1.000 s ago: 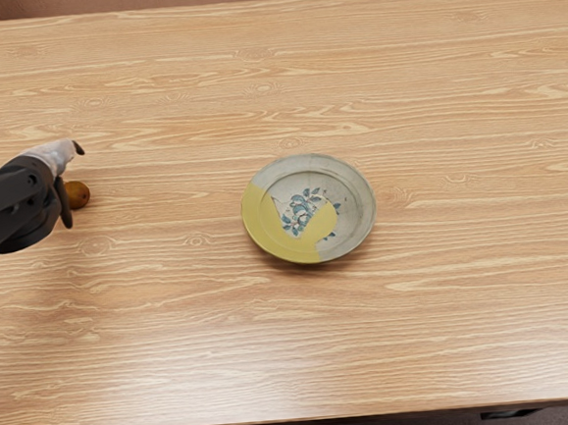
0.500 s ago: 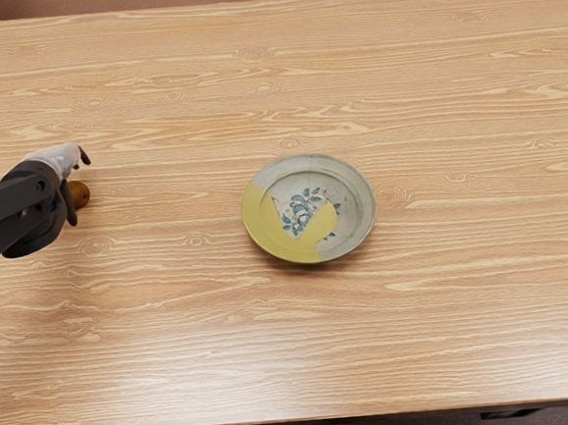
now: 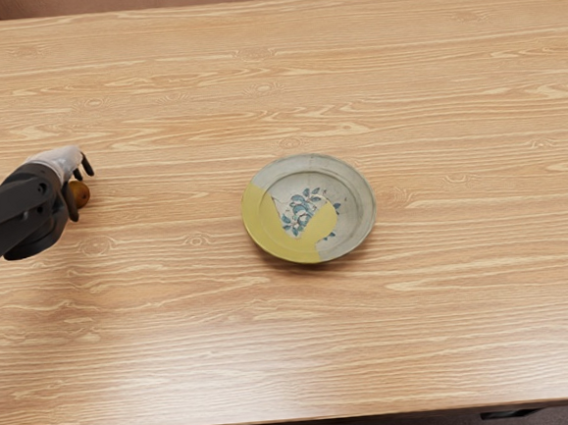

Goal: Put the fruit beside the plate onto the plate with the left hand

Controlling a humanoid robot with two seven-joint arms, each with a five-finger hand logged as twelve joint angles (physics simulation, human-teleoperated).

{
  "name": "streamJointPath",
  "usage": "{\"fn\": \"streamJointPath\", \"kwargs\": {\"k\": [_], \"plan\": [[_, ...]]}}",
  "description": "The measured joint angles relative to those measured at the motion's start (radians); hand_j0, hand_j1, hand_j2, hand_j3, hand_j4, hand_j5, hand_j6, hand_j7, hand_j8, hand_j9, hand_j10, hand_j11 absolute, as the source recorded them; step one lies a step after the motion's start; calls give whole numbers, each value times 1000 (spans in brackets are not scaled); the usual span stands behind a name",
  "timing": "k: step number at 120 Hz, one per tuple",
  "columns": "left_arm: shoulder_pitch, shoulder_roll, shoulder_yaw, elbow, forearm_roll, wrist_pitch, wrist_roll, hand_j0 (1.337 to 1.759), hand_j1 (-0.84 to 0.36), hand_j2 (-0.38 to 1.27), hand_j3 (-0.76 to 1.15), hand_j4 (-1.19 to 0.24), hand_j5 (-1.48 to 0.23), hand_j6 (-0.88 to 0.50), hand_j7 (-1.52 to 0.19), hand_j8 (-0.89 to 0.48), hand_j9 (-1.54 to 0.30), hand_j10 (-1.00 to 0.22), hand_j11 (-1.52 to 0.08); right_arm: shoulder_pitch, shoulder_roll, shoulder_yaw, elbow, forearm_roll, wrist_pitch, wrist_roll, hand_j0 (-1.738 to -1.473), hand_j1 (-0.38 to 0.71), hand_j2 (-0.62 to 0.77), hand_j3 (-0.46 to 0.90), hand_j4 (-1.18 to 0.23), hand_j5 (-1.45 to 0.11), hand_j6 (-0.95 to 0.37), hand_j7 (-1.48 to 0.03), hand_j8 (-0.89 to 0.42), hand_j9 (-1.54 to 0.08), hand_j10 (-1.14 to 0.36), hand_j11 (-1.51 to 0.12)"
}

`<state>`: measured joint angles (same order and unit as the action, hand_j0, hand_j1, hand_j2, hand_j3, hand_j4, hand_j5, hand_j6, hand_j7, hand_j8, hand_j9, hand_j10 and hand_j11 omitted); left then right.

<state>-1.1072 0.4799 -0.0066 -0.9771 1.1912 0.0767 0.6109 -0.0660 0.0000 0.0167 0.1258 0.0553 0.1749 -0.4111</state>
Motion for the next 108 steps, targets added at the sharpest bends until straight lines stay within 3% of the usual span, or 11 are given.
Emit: {"fn": "streamJointPath", "kwargs": {"k": [22, 36, 80, 83, 88, 90, 102, 108], "plan": [[1, 10, 4, -1, -1, -1, 0, 1658, -277, 110, 0, -528, -681, -530, -681, -515, -682, -527, -682, 0, 0, 0, 0, 0, 0, 0, -1658, -349, 0, 0, 0, 0, 0, 0, 0, 0, 0, 0], [7, 12, 4, -1, 4, -1, 0, 1656, -301, 205, 0, -594, -723, -545, -743, -513, -751, -556, -750, 0, 0, 0, 0, 0, 0, 0, -1658, -349, 0, 0, 0, 0, 0, 0, 0, 0, 0, 0], [8, 10, 5, 2, -1, -5, 0, 1656, -264, 227, -43, -671, -817, -549, -836, -512, -851, -555, -863, 0, 0, 0, 0, 0, 0, 0, -1658, -349, 0, 0, 0, 0, 0, 0, 0, 0, 0, 0], [9, 8, 5, 2, 0, -5, 0, 1662, -260, 186, 5, -676, -819, -539, -839, -502, -855, -546, -868, 0, 0, 0, 0, 0, 0, 0, -1658, -349, 0, 0, 0, 0, 0, 0, 0, 0, 0, 0], [19, 4, 4, 5, 7, -4, 0, 1662, -299, -48, 513, -626, -815, -469, -872, -466, -865, -506, -888, 0, 0, 0, 0, 0, 0, 0, -1658, -349, 0, 0, 0, 0, 0, 0, 0, 0, 0, 0], [20, 3, 4, 8, 7, -4, 0, 1658, -306, -69, 574, -596, -817, -435, -892, -464, -870, -499, -897, 0, 0, 0, 0, 0, 0, 0, -1658, -349, 0, 0, 0, 0, 0, 0, 0, 0, 0, 0], [21, 0, 4, 19, -2, -5, -1, 1639, -325, -105, 709, -521, -850, -373, -953, -515, -896, -558, -924, 0, 0, 0, 0, 0, 0, 0, -1658, -349, 0, 0, 0, 0, 0, 0, 0, 0, 0, 0], [19, 0, 4, 21, -6, -6, -1, 1635, -333, -57, 680, -523, -867, -389, -949, -543, -910, -598, -935, 1, 0, 0, 0, 0, 0, 0, -1658, -349, 0, 0, 0, 0, 0, 0, 0, 0, 0, 0]]}}
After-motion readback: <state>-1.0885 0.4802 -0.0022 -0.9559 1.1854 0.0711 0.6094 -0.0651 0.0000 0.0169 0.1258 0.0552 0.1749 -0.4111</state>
